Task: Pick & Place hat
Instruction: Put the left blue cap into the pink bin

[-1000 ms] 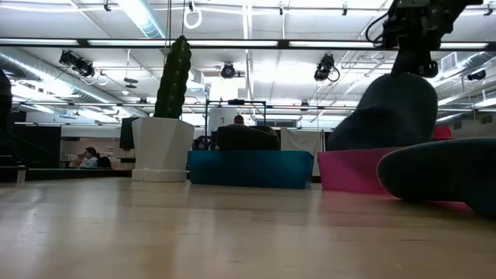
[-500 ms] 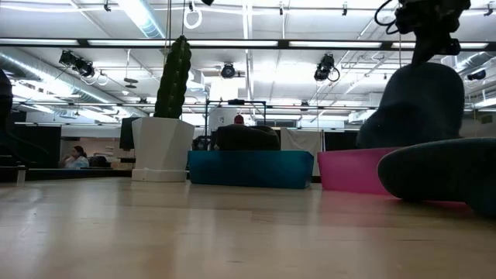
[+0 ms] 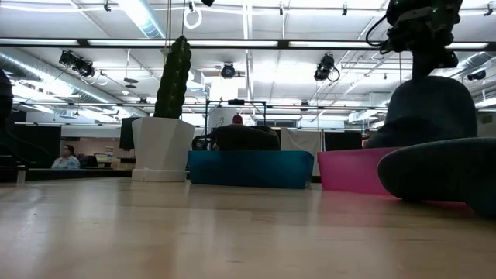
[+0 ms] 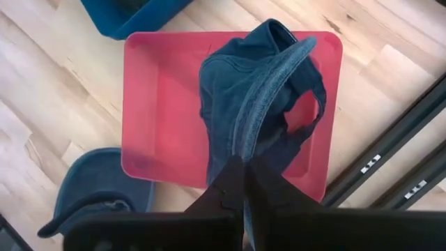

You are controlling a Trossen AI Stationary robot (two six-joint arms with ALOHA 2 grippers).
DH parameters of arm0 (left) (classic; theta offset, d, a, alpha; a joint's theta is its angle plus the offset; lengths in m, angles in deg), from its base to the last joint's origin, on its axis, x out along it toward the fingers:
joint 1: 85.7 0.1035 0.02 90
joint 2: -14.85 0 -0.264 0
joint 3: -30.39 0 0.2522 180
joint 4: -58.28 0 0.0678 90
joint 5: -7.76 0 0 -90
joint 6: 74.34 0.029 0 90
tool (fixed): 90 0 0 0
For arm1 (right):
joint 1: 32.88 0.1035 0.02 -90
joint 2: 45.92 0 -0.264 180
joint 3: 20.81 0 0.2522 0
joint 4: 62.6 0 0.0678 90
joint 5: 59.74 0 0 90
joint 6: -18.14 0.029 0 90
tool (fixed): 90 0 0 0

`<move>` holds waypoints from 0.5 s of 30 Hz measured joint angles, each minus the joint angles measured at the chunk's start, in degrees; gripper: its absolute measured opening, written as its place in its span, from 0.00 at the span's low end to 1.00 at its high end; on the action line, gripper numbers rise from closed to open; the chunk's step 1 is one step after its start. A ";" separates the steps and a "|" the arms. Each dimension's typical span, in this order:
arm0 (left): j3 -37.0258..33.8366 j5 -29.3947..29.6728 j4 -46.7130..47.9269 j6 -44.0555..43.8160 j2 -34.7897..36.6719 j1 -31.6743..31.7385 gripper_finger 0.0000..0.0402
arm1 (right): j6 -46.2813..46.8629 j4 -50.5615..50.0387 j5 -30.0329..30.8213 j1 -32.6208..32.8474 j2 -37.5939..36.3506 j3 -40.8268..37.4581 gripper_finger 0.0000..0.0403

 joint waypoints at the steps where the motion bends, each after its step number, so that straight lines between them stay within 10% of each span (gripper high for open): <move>1: 0.00 0.00 0.00 0.00 0.00 0.00 0.01 | -0.02 0.22 0.01 0.00 0.42 0.00 0.00; 15: 0.00 0.00 0.00 0.00 0.00 0.00 0.01 | -1.94 6.67 -2.71 1.84 6.33 -0.04 0.00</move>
